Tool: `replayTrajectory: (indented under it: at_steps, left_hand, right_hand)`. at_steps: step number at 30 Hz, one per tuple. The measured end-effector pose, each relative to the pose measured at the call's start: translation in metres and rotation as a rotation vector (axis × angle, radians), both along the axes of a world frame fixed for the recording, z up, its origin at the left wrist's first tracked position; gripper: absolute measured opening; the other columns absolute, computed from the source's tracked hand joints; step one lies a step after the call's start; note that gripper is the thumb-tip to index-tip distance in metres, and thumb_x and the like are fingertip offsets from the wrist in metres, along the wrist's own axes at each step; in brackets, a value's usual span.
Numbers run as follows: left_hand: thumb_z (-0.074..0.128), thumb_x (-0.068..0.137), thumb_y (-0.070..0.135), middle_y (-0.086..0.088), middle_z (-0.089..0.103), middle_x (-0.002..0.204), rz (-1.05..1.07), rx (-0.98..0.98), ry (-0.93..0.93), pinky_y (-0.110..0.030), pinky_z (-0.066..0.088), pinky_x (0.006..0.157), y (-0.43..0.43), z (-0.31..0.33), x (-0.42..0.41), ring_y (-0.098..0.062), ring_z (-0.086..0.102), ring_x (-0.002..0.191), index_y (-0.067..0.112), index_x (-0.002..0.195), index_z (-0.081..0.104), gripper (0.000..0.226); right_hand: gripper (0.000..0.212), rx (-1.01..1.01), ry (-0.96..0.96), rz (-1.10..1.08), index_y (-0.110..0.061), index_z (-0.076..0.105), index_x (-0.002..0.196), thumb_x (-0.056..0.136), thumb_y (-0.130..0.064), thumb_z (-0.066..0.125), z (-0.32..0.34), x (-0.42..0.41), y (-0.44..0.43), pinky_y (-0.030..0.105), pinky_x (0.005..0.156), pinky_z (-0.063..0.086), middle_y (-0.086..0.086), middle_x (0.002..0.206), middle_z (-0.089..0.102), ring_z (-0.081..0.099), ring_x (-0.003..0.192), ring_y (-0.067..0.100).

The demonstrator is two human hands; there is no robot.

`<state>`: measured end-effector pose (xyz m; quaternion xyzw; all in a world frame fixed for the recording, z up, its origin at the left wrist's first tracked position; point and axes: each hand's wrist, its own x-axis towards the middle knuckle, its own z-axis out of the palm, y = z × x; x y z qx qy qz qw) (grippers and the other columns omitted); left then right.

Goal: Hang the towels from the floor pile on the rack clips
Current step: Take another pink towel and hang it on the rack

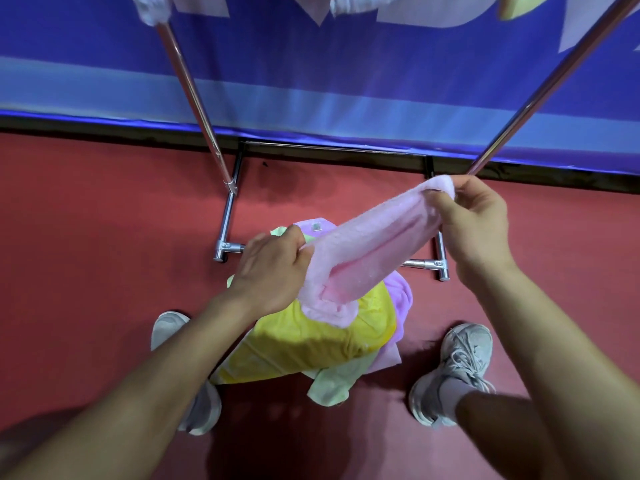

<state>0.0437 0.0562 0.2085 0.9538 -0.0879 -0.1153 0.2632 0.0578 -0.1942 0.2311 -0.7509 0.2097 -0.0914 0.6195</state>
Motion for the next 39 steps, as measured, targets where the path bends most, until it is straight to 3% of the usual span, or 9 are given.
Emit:
replayTrajectory:
  at_steps: [3,7,11,14,21,24,30,36,39]
  left_hand:
    - [0.049,0.104,0.033,0.004,0.049,0.061,0.173,-0.227,0.139,-0.039,0.03,0.065,-0.003,-0.001,0.007,-0.022,0.048,0.065,0.015,0.077,0.044,0.033]
    - [0.058,0.099,0.032,-0.012,0.058,0.088,0.613,-0.919,0.439,-0.037,0.047,0.072,-0.018,0.002,0.01,-0.023,0.055,0.084,0.011,0.096,0.062,0.023]
    - [0.05,0.105,0.034,-0.011,0.069,0.11,0.808,-1.151,0.629,-0.031,0.058,0.06,-0.03,0.008,0.006,-0.024,0.072,0.079,0.013,0.121,0.061,0.028]
    - [0.047,0.106,0.035,-0.015,0.07,0.121,0.874,-1.267,0.671,-0.036,0.061,0.061,-0.03,0.014,0.006,-0.026,0.077,0.078,0.013,0.13,0.058,0.034]
    - [0.047,0.106,0.026,-0.01,0.072,0.095,0.989,-1.317,0.611,-0.039,0.064,0.07,-0.029,0.021,0.002,-0.021,0.075,0.077,0.008,0.117,0.062,0.026]
    - [0.047,0.105,0.025,-0.017,0.069,0.11,1.014,-1.334,0.652,-0.041,0.064,0.069,-0.03,0.024,0.002,-0.028,0.072,0.091,0.002,0.118,0.06,0.029]
    - [0.046,0.105,0.025,-0.016,0.07,0.118,1.025,-1.288,0.621,-0.031,0.059,0.057,-0.025,0.028,0.005,-0.021,0.073,0.075,0.006,0.124,0.059,0.03]
    - [0.038,0.108,0.028,-0.017,0.07,0.115,1.053,-1.302,0.651,-0.031,0.059,0.053,-0.024,0.027,0.004,-0.026,0.072,0.086,0.009,0.106,0.06,0.029]
    - [0.037,0.109,0.029,-0.012,0.069,0.1,1.066,-1.322,0.683,-0.031,0.06,0.055,-0.022,0.028,0.007,-0.02,0.069,0.082,0.006,0.103,0.06,0.033]
  right_hand:
    - [0.008,-0.061,-0.004,0.041,-0.017,0.066,0.082,0.087,-0.012,0.069,-0.001,-0.002,0.001,0.024,0.065,0.048,0.0,0.076,0.066,0.056,0.068,0.008]
    - [0.021,-0.1,0.021,0.184,-0.013,0.057,0.076,0.092,-0.011,0.071,-0.006,-0.01,0.026,0.019,0.052,0.038,-0.006,0.061,0.05,0.042,0.054,0.003]
    - [0.013,-0.295,0.002,0.553,-0.019,0.064,0.082,0.091,-0.025,0.069,-0.016,-0.031,0.059,0.029,0.062,0.047,-0.01,0.068,0.063,0.056,0.061,0.008]
    - [0.013,-0.449,-0.007,0.592,-0.02,0.064,0.083,0.094,-0.024,0.069,-0.017,-0.042,0.072,0.015,0.064,0.044,-0.015,0.068,0.066,0.064,0.063,-0.001]
    - [0.011,-0.499,-0.021,0.578,-0.023,0.062,0.086,0.095,-0.027,0.066,-0.025,-0.033,0.065,0.04,0.071,0.054,-0.007,0.069,0.069,0.065,0.064,0.014]
    - [0.011,-0.381,0.014,0.589,-0.019,0.062,0.086,0.096,-0.021,0.067,-0.028,-0.031,0.065,0.04,0.07,0.054,-0.004,0.071,0.071,0.066,0.066,0.018]
    - [0.008,-0.125,0.077,0.584,-0.012,0.062,0.09,0.096,-0.007,0.062,-0.032,-0.028,0.064,0.037,0.066,0.047,0.016,0.078,0.069,0.06,0.067,0.023]
    - [0.01,-0.061,0.054,0.62,-0.01,0.058,0.087,0.096,-0.008,0.063,-0.031,-0.034,0.072,0.05,0.066,0.049,0.026,0.078,0.064,0.058,0.066,0.038]
    - [0.005,0.017,0.049,0.636,-0.011,0.06,0.093,0.093,-0.009,0.065,-0.03,-0.033,0.07,0.044,0.065,0.046,0.029,0.077,0.062,0.052,0.063,0.03]
